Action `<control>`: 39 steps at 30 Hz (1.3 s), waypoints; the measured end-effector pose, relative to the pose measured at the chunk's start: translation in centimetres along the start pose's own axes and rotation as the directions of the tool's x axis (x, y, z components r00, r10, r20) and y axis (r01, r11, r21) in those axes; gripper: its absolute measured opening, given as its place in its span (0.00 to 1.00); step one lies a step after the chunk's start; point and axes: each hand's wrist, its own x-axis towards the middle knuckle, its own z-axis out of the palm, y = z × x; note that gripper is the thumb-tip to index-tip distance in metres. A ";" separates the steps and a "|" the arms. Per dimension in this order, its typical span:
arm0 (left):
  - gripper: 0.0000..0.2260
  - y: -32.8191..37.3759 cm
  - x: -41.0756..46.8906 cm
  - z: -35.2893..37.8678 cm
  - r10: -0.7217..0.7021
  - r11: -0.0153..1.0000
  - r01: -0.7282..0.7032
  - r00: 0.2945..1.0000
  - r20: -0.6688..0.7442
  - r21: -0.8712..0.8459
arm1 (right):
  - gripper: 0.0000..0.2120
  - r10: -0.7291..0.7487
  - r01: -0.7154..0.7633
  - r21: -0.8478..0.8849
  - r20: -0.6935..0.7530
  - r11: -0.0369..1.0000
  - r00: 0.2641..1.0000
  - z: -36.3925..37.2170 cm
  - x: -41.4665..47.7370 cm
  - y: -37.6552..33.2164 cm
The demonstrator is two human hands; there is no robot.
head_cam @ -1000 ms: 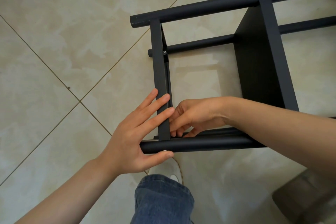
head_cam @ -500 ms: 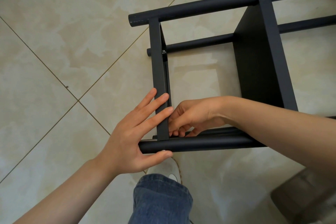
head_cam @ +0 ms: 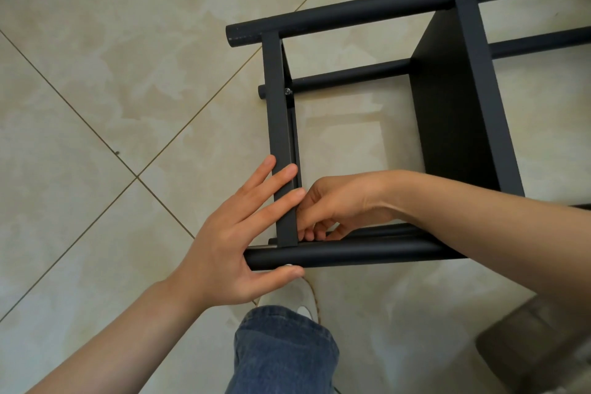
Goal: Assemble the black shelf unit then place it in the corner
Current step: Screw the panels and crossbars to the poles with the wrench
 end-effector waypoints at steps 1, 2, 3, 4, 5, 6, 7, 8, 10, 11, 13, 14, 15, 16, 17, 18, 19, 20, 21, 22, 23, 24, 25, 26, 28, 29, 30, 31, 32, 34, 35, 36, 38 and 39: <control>0.34 0.0 0.0 0.0 0.000 1.000 0.000 1.000 0.001 -0.002 | 0.09 -0.003 0.003 -0.003 -0.005 1.000 1.000 0.1 0.1 0.0; 0.34 0.0 0.0 0.0 -0.001 1.000 0.001 1.000 0.003 -0.005 | 0.08 -0.008 0.008 0.004 -0.002 1.000 1.000 0.2 0.2 0.0; 0.34 0.0 0.0 0.0 -0.002 1.000 0.002 1.000 0.004 -0.005 | 0.08 -0.016 0.016 0.019 0.007 1.000 1.000 0.2 0.2 0.0; 0.34 0.0 0.0 0.0 -0.003 1.000 0.003 1.000 0.005 -0.005 | 0.08 -0.023 0.022 0.036 0.020 0.999 1.000 0.2 0.1 0.0; 0.34 0.0 0.0 0.0 -0.004 1.000 0.004 1.000 0.006 -0.004 | 0.08 -0.029 0.027 0.052 0.034 0.998 0.999 0.0 0.0 -0.1; 0.34 0.0 0.0 0.0 -0.004 1.000 0.004 1.000 0.007 -0.004 | 0.08 -0.032 0.030 0.059 0.044 0.998 0.999 -0.2 -0.2 -0.1; 0.34 0.0 0.0 0.0 -0.002 1.000 0.002 1.000 0.005 -0.004 | 0.08 -0.032 0.030 0.054 0.049 0.998 0.998 -0.3 -0.3 -0.1; 0.34 0.0 0.0 0.0 -0.001 1.000 0.001 1.000 0.003 -0.004 | 0.08 -0.030 0.028 0.041 0.048 0.999 0.998 -0.5 -0.3 -0.1; 0.34 0.0 0.1 0.0 -0.002 1.000 0.002 1.000 0.001 -0.005 | 0.09 -0.023 0.022 0.013 0.035 1.000 0.999 -0.4 -0.2 -0.1; 0.34 0.1 0.1 0.0 -0.002 1.000 0.002 1.000 0.001 -0.004 | 0.10 -0.019 0.019 0.002 0.026 1.000 0.999 -0.3 -0.1 0.0; 0.34 0.1 0.1 0.0 -0.004 1.000 0.004 1.000 0.003 -0.003 | 0.10 -0.018 0.018 0.007 0.021 1.000 1.000 -0.1 0.0 0.0; 0.34 0.1 0.1 0.0 -0.004 1.000 0.004 1.000 0.004 -0.002 | 0.10 -0.021 0.020 0.022 0.027 1.000 0.999 -0.1 0.0 0.0; 0.34 0.1 0.1 0.0 -0.004 1.000 0.004 1.000 0.004 -0.003 | 0.10 -0.026 0.025 0.036 0.036 0.999 0.999 -0.2 0.0 -0.1; 0.34 0.1 0.1 0.0 -0.003 1.000 0.003 1.000 0.003 -0.004 | 0.10 -0.031 0.029 0.044 0.044 0.999 0.999 -0.2 -0.1 -0.1; 0.34 0.1 0.1 0.0 -0.003 1.000 0.003 1.000 0.003 -0.005 | 0.11 -0.032 0.030 0.042 0.047 0.999 0.998 -0.3 -0.2 -0.1; 0.34 0.1 0.1 0.0 -0.002 1.000 0.002 1.000 0.003 -0.006 | 0.11 -0.027 0.026 0.031 0.045 0.999 0.999 -0.3 -0.2 -0.1; 0.34 0.0 0.1 0.0 -0.002 1.000 0.002 1.000 0.003 -0.006 | 0.11 -0.020 0.020 0.016 0.037 1.000 0.999 -0.3 -0.2 -0.2; 0.34 0.0 0.0 0.0 -0.002 1.000 0.003 1.000 0.003 -0.006 | 0.10 -0.015 0.015 0.005 0.027 1.000 1.000 -0.2 -0.1 -0.2; 0.35 0.0 0.0 0.0 -0.002 1.000 0.002 1.000 0.001 -0.006 | 0.09 -0.011 0.011 0.006 0.018 1.000 1.000 -0.2 0.0 -0.1; 0.35 0.0 0.0 0.0 -0.002 1.000 0.002 1.000 0.000 -0.006 | 0.08 -0.010 0.010 0.019 0.015 1.000 1.000 -0.2 0.0 -0.1; 0.35 0.0 0.0 0.0 -0.001 1.000 0.001 1.000 -0.001 -0.006 | 0.08 -0.013 0.012 0.035 0.018 0.999 1.000 -0.3 0.0 -0.1; 0.34 0.0 0.0 0.0 0.000 1.000 0.000 1.000 -0.002 -0.007 | 0.08 -0.020 0.019 0.044 0.023 0.999 1.000 -0.4 -0.1 -0.1; 0.34 0.0 0.1 0.0 0.000 1.000 0.000 1.000 -0.003 -0.009 | 0.09 -0.028 0.027 0.045 0.025 0.999 0.999 -0.4 -0.1 0.0; 0.34 0.0 0.1 0.0 -0.001 1.000 0.001 1.000 -0.004 -0.009 | 0.10 -0.033 0.032 0.038 0.025 0.999 0.999 -0.4 0.0 -0.1; 0.35 0.0 0.0 0.1 -0.003 1.000 0.003 1.000 -0.003 -0.008 | 0.13 -0.026 0.026 0.013 0.011 1.000 1.000 -0.1 0.2 0.0; 0.35 0.0 0.0 0.1 -0.003 1.000 0.003 1.000 -0.004 -0.008 | 0.13 -0.018 0.018 0.003 0.004 1.000 1.000 -0.1 0.3 0.0; 0.35 -0.1 0.0 0.1 -0.001 1.000 0.001 1.000 -0.005 -0.006 | 0.13 -0.009 0.009 0.001 0.003 1.000 1.000 -0.1 0.3 0.0; 0.35 -0.1 0.0 0.1 0.001 1.000 -0.001 1.000 -0.006 -0.005 | 0.12 0.000 0.000 0.006 0.009 1.000 1.000 -0.2 0.2 0.0; 0.34 -0.1 0.0 0.1 0.002 1.000 -0.002 1.000 -0.006 -0.005 | 0.10 0.009 -0.009 0.015 0.020 1.000 1.000 -0.3 0.0 -0.1; 0.35 -0.1 0.0 0.1 0.002 1.000 -0.002 1.000 -0.007 -0.006 | 0.08 0.023 -0.024 0.022 0.045 0.999 0.999 -0.5 -0.1 -0.1; 0.35 -0.1 0.0 0.1 0.001 1.000 -0.001 1.000 -0.007 -0.005 | 0.08 0.023 -0.024 0.017 0.052 1.000 0.998 -0.4 -0.1 -0.2; 0.35 -0.1 -0.1 0.2 0.000 1.000 0.000 1.000 -0.007 -0.003 | 0.09 0.017 -0.018 0.013 0.050 1.000 0.999 -0.3 0.0 -0.1; 0.35 -0.2 -0.1 0.2 0.001 1.000 -0.001 1.000 -0.008 0.000 | 0.12 0.000 -0.001 0.015 0.033 1.000 0.999 -0.1 0.3 0.0; 0.35 -0.2 -0.1 0.2 0.003 1.000 -0.003 1.000 -0.009 0.000 | 0.12 -0.003 0.003 0.016 0.028 1.000 1.000 -0.1 0.3 0.1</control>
